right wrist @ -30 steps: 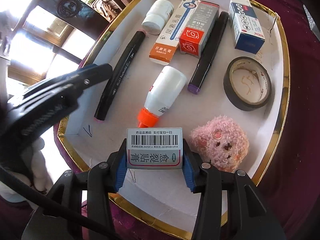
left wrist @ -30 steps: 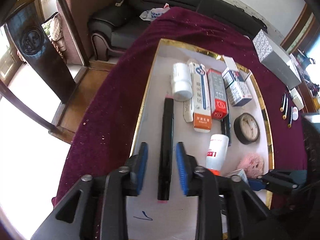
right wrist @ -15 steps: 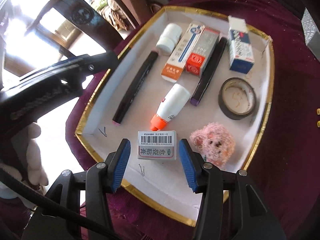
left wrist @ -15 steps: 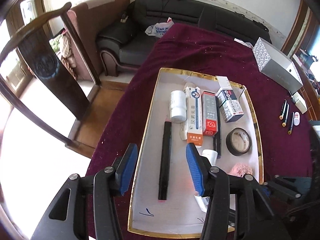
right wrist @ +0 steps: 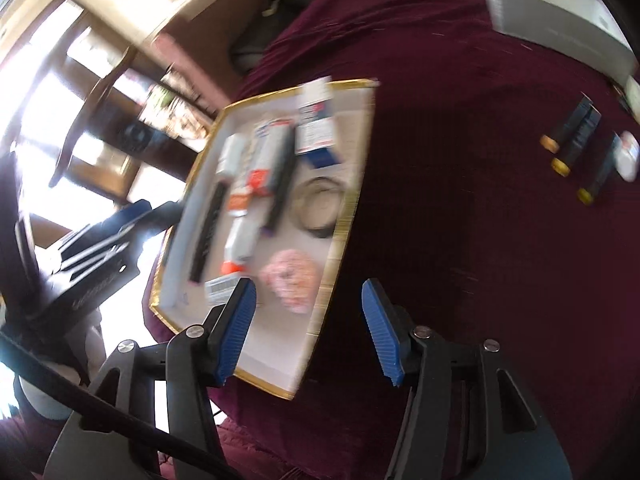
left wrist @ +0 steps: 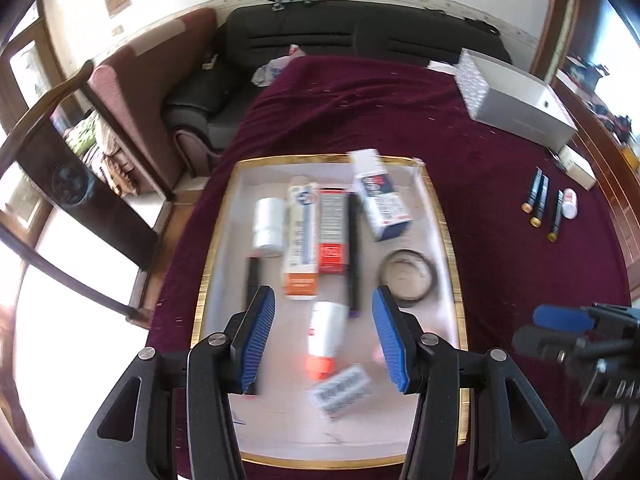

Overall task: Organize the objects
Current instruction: 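Move both tools back over the cloth toward the white pill bottle, then grasp the white pill bottle with the right tool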

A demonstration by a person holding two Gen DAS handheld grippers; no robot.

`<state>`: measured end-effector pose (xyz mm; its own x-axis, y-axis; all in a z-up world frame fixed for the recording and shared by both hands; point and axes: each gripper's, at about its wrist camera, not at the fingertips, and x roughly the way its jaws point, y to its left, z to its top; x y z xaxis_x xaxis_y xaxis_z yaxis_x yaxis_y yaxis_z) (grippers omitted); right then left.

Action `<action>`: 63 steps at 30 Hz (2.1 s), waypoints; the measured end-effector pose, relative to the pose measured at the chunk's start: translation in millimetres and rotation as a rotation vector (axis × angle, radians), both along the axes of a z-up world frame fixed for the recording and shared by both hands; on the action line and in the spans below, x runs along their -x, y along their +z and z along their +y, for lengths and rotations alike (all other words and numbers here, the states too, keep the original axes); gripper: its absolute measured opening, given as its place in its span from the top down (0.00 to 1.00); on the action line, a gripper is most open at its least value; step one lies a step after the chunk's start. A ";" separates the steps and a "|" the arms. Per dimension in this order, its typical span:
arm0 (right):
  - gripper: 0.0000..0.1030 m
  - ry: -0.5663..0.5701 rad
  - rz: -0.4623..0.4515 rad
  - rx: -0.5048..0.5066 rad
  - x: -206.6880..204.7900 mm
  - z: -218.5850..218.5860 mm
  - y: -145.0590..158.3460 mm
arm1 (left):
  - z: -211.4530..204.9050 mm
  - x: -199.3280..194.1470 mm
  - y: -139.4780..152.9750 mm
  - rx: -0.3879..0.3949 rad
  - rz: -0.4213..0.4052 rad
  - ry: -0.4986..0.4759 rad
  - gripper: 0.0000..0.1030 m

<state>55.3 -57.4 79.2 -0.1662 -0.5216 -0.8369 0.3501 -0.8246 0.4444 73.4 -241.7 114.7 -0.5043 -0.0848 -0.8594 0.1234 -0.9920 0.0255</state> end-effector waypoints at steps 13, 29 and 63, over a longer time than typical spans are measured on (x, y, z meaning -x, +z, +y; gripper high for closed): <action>0.46 -0.262 -0.033 -0.035 22.2 175.3 -6.7 | 118.1 20.4 0.2 0.010 -0.027 -0.130 0.56; 0.46 -0.439 -0.039 -0.151 120.5 282.3 -23.4 | 155.8 13.9 -16.3 -0.018 -0.085 -0.063 0.56; 0.66 -0.466 -0.139 -0.328 184.1 281.3 -54.2 | 179.7 6.6 -32.2 -0.123 -0.109 -0.140 0.57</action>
<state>-128.7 223.9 25.0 -0.1934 -0.1301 -0.9725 -0.1255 -0.9798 0.1560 66.9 -61.9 82.6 -0.4076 0.0884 -0.9089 -0.0131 -0.9958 -0.0910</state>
